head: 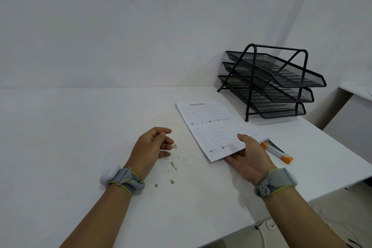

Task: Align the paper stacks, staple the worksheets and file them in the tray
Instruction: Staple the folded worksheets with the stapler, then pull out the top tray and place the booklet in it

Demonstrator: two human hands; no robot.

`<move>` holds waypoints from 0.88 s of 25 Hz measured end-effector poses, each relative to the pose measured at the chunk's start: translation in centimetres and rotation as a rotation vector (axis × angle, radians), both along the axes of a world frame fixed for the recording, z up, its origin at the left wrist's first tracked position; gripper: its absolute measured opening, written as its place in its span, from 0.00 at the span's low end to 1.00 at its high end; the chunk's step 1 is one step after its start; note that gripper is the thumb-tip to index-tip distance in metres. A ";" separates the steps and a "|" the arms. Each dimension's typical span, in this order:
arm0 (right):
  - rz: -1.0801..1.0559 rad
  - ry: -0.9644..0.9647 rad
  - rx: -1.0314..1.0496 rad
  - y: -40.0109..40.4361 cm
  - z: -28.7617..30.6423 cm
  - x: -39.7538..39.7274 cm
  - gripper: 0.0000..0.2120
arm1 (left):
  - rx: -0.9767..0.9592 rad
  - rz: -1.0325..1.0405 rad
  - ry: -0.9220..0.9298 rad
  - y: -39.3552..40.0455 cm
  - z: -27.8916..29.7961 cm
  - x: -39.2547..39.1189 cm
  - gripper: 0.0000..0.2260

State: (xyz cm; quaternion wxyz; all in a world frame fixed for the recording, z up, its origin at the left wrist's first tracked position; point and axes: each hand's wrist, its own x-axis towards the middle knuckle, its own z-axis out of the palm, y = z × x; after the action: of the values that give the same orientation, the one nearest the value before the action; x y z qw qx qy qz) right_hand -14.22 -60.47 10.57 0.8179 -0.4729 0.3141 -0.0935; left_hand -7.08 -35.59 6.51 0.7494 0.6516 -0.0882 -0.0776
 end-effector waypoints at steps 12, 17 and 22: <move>0.073 0.135 -0.020 -1.5 1.4 -3.0 0.11 | 0.004 0.064 -0.059 0.2 -0.3 -0.2 0.12; 0.084 0.134 -0.388 -2.9 0.8 -5.4 0.09 | 0.036 0.072 -0.067 0.3 -0.4 -0.2 0.13; -0.125 0.349 -1.448 -8.7 -0.4 -6.1 0.20 | 0.067 0.087 -0.077 0.0 -0.4 -0.4 0.13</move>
State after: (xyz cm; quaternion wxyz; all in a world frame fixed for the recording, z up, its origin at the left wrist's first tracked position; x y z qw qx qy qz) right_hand -20.31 -69.19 10.20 0.2336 -0.8823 0.3255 -0.2469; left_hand -7.52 -35.58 6.15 0.7259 0.6821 -0.0858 -0.0227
